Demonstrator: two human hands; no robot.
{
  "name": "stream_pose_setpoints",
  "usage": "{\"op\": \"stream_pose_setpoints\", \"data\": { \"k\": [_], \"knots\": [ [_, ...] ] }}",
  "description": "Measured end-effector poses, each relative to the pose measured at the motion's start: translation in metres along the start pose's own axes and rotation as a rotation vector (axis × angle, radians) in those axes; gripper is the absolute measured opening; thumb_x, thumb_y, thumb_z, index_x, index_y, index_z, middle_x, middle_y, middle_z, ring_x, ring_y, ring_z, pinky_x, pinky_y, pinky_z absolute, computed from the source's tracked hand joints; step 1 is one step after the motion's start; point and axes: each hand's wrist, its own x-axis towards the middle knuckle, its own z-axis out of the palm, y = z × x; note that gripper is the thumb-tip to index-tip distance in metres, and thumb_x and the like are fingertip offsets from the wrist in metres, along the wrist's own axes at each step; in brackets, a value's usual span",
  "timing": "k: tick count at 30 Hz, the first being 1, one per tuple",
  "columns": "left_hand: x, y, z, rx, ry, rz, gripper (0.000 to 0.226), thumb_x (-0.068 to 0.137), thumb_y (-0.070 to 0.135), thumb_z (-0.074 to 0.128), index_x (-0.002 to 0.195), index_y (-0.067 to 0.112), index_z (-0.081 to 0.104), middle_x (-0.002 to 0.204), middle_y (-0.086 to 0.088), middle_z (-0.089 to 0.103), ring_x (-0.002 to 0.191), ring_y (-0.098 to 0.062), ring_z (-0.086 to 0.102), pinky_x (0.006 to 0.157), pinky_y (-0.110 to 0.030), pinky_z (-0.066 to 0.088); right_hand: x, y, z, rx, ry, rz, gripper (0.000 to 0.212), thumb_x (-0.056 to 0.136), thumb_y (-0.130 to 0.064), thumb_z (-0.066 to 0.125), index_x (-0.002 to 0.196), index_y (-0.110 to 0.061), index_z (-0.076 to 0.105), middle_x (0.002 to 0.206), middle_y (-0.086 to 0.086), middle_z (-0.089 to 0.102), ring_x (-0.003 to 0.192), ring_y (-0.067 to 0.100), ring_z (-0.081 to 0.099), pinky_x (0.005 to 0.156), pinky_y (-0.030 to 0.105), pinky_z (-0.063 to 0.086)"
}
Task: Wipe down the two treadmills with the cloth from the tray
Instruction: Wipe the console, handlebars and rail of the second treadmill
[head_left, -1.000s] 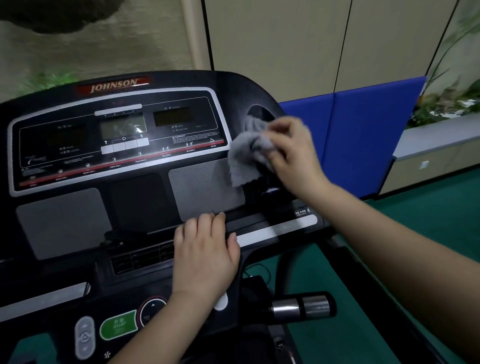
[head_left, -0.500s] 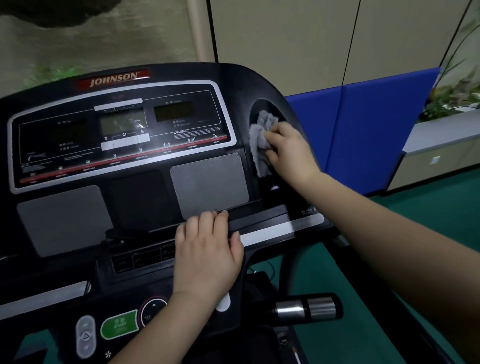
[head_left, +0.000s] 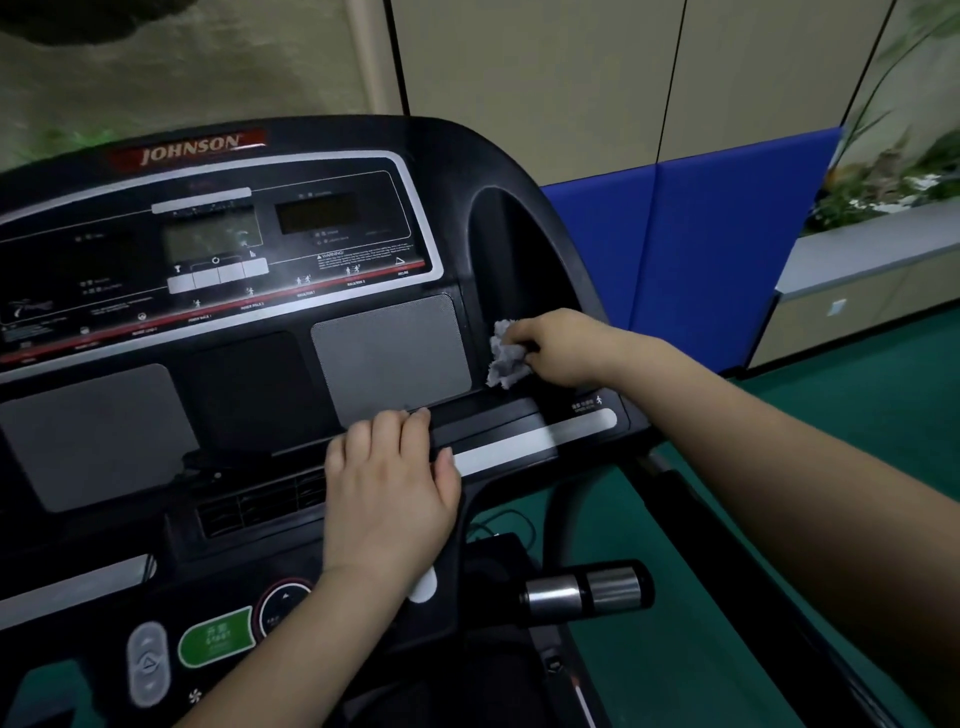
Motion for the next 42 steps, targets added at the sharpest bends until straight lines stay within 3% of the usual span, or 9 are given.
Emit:
{"op": "stream_pose_setpoints", "data": {
  "k": [7, 9, 12, 15, 20, 28, 33, 38, 42],
  "knots": [
    [-0.001, -0.002, -0.001, -0.018, 0.008, 0.005, 0.046, 0.087, 0.040, 0.039, 0.119, 0.014, 0.060, 0.102, -0.003, 0.058, 0.094, -0.026, 0.050, 0.089, -0.041, 0.038, -0.019, -0.010, -0.014, 0.047, -0.088, 0.008, 0.019, 0.088, -0.019, 0.056, 0.098, -0.029, 0.067, 0.090, -0.009, 0.062, 0.092, 0.016, 0.059, 0.078, 0.027, 0.047],
    [-0.001, -0.002, -0.002, -0.022, 0.009, 0.005, 0.046, 0.087, 0.040, 0.039, 0.119, 0.014, 0.060, 0.103, -0.004, 0.058, 0.095, -0.026, 0.050, 0.090, -0.042, 0.038, -0.027, -0.010, -0.008, -0.024, -0.093, -0.042, 0.017, 0.089, -0.033, 0.059, 0.102, -0.024, 0.066, 0.103, -0.005, 0.063, 0.098, 0.018, 0.059, 0.086, 0.033, 0.049],
    [-0.001, -0.002, -0.001, -0.026, 0.012, 0.006, 0.046, 0.087, 0.040, 0.040, 0.118, 0.013, 0.060, 0.103, -0.004, 0.058, 0.095, -0.027, 0.051, 0.089, -0.042, 0.039, -0.035, -0.006, 0.013, -0.019, 0.131, -0.095, 0.042, 0.091, -0.038, 0.058, 0.130, -0.024, 0.056, 0.138, -0.001, 0.047, 0.122, 0.021, 0.050, 0.101, 0.039, 0.043],
    [-0.001, -0.002, -0.001, -0.020, 0.015, 0.006, 0.046, 0.087, 0.040, 0.040, 0.119, 0.013, 0.060, 0.104, -0.004, 0.058, 0.095, -0.027, 0.051, 0.090, -0.042, 0.037, -0.042, -0.004, 0.028, -0.014, 0.400, -0.094, 0.042, 0.088, -0.035, 0.062, 0.129, -0.027, 0.057, 0.135, 0.000, 0.046, 0.120, 0.025, 0.048, 0.095, 0.041, 0.046],
    [-0.001, -0.002, 0.001, -0.018, 0.009, 0.004, 0.045, 0.087, 0.039, 0.041, 0.119, 0.012, 0.059, 0.104, -0.005, 0.058, 0.096, -0.027, 0.050, 0.091, -0.042, 0.038, -0.038, -0.007, 0.034, -0.015, 0.264, -0.068, 0.036, 0.097, -0.032, 0.051, 0.129, -0.018, 0.060, 0.139, 0.002, 0.051, 0.128, 0.022, 0.045, 0.101, 0.025, 0.031],
    [-0.001, -0.004, 0.000, -0.032, -0.003, -0.003, 0.046, 0.088, 0.040, 0.041, 0.121, 0.014, 0.059, 0.107, -0.002, 0.058, 0.099, -0.025, 0.051, 0.094, -0.042, 0.038, 0.026, -0.002, 0.014, -0.186, -0.002, 0.236, 0.042, 0.090, -0.023, 0.062, 0.130, -0.011, 0.054, 0.127, 0.015, 0.056, 0.115, 0.033, 0.055, 0.087, 0.032, 0.045],
    [0.000, -0.003, 0.001, -0.029, -0.006, -0.008, 0.045, 0.087, 0.040, 0.041, 0.119, 0.014, 0.059, 0.104, -0.003, 0.058, 0.097, -0.027, 0.050, 0.093, -0.043, 0.039, 0.005, 0.003, 0.015, -0.116, 0.064, 0.051, 0.047, 0.088, -0.003, 0.050, 0.128, -0.028, 0.056, 0.128, 0.005, 0.053, 0.112, 0.028, 0.054, 0.089, 0.031, 0.046],
    [-0.001, -0.002, 0.000, -0.027, -0.005, -0.006, 0.045, 0.087, 0.040, 0.040, 0.118, 0.014, 0.059, 0.104, -0.004, 0.058, 0.096, -0.027, 0.050, 0.091, -0.044, 0.039, -0.009, 0.003, 0.000, 0.220, -0.042, -0.009, 0.042, 0.084, 0.002, 0.046, 0.102, -0.033, 0.063, 0.098, -0.001, 0.062, 0.078, 0.015, 0.057, 0.065, 0.020, 0.047],
    [0.000, -0.002, 0.000, -0.029, 0.003, -0.005, 0.045, 0.087, 0.040, 0.040, 0.118, 0.013, 0.059, 0.103, -0.005, 0.058, 0.096, -0.028, 0.051, 0.090, -0.044, 0.040, -0.023, -0.003, 0.010, 0.273, 0.013, -0.054, 0.043, 0.086, 0.000, 0.045, 0.099, -0.038, 0.062, 0.113, -0.004, 0.062, 0.093, 0.018, 0.063, 0.082, 0.033, 0.054]
  ]
}}
